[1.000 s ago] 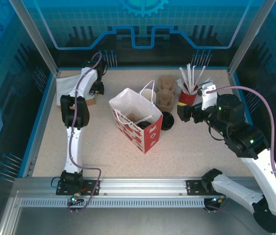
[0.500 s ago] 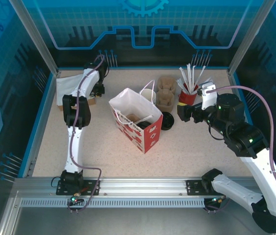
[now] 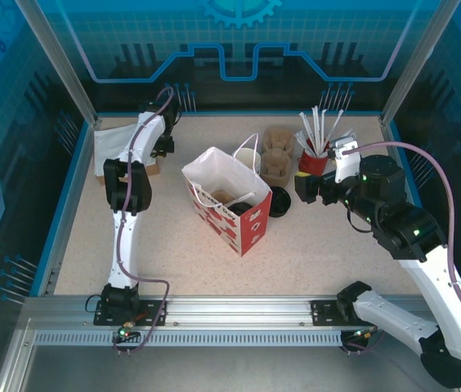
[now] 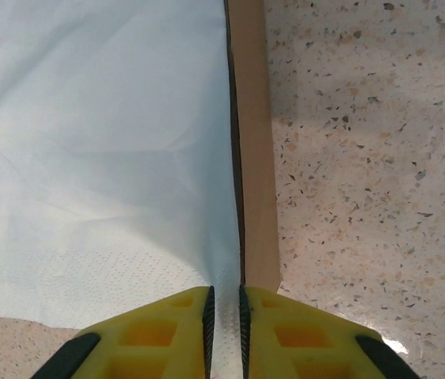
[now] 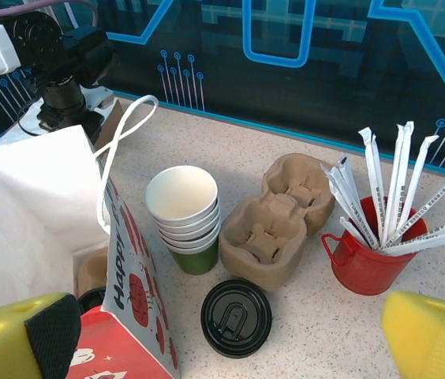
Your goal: Pack the takeout coffee
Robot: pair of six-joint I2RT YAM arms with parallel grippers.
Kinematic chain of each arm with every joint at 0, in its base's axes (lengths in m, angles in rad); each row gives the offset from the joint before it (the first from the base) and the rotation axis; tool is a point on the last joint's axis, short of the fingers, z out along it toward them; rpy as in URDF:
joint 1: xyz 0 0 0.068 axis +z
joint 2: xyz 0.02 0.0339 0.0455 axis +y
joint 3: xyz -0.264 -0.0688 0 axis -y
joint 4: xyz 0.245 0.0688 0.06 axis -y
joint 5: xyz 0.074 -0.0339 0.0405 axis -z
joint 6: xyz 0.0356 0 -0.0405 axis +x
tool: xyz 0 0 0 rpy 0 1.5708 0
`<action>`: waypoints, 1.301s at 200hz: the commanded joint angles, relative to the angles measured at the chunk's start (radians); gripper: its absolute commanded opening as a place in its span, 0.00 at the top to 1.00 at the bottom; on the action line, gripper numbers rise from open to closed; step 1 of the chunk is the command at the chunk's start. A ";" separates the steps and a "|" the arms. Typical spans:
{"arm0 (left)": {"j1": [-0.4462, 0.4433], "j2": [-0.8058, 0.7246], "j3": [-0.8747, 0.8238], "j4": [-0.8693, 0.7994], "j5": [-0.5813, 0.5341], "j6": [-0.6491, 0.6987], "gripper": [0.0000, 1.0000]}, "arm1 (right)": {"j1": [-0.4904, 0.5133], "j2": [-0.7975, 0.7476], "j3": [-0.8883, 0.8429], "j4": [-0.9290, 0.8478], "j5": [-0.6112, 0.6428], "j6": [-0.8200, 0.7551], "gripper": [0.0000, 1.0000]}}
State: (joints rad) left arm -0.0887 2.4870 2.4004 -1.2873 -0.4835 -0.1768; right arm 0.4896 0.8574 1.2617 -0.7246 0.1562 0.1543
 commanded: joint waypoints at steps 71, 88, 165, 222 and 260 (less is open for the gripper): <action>-0.004 -0.078 0.048 -0.044 -0.047 0.044 0.95 | -0.017 -0.001 -0.002 0.018 -0.012 0.008 0.00; 0.005 -0.119 0.055 -0.050 -0.031 0.049 0.97 | -0.017 0.000 -0.001 0.016 -0.013 0.006 0.00; 0.069 -0.442 0.060 0.001 0.442 0.093 1.00 | -0.020 0.010 0.007 0.077 -0.105 -0.069 0.00; 0.069 -0.657 0.056 0.106 0.843 0.090 1.00 | -0.014 0.111 0.125 0.115 -0.294 -0.175 0.00; 0.060 -0.756 0.042 0.206 1.016 -0.071 1.00 | 0.042 0.214 0.294 0.125 -0.375 -0.204 0.00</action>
State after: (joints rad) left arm -0.0185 1.7912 2.4363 -1.1698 0.3473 -0.1326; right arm 0.4911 1.0336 1.4528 -0.6472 -0.1299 -0.0029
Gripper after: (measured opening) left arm 0.049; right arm 0.999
